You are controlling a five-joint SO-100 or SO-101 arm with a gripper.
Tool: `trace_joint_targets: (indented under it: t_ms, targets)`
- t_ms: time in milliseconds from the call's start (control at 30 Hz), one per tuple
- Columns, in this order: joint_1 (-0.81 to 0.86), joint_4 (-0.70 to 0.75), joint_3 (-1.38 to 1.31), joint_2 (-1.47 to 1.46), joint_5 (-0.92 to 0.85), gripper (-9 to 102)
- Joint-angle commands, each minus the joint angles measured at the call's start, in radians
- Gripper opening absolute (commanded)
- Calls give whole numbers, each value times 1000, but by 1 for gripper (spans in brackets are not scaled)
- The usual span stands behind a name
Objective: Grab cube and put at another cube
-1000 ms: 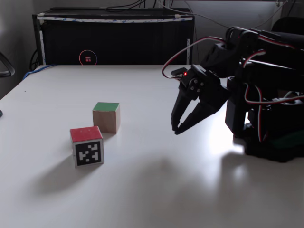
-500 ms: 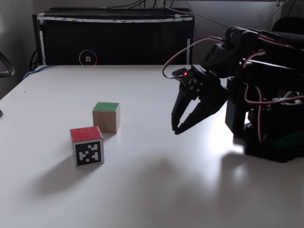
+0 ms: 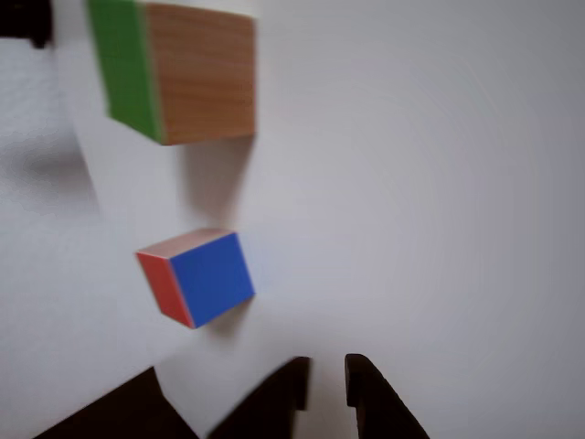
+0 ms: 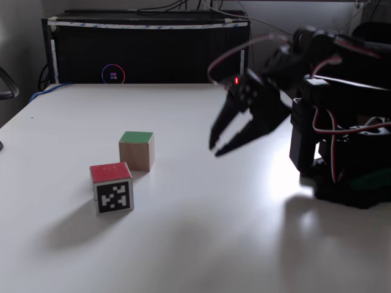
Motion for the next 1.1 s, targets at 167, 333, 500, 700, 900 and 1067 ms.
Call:
trace_joint_targets:
  t_ms: [167,333,500,700,900,1067]
  targets:
    - [135,-43,-604,-888,17,16]
    - [219,-26,-856,-1259,48,31]
    - [272,18,-1043,-1453,48,37]
    - [262,49,-1147,-1477,40,39]
    - [224,80,-1201,-1482,35,40]
    - [207,67,-1221,-1539,17,40]
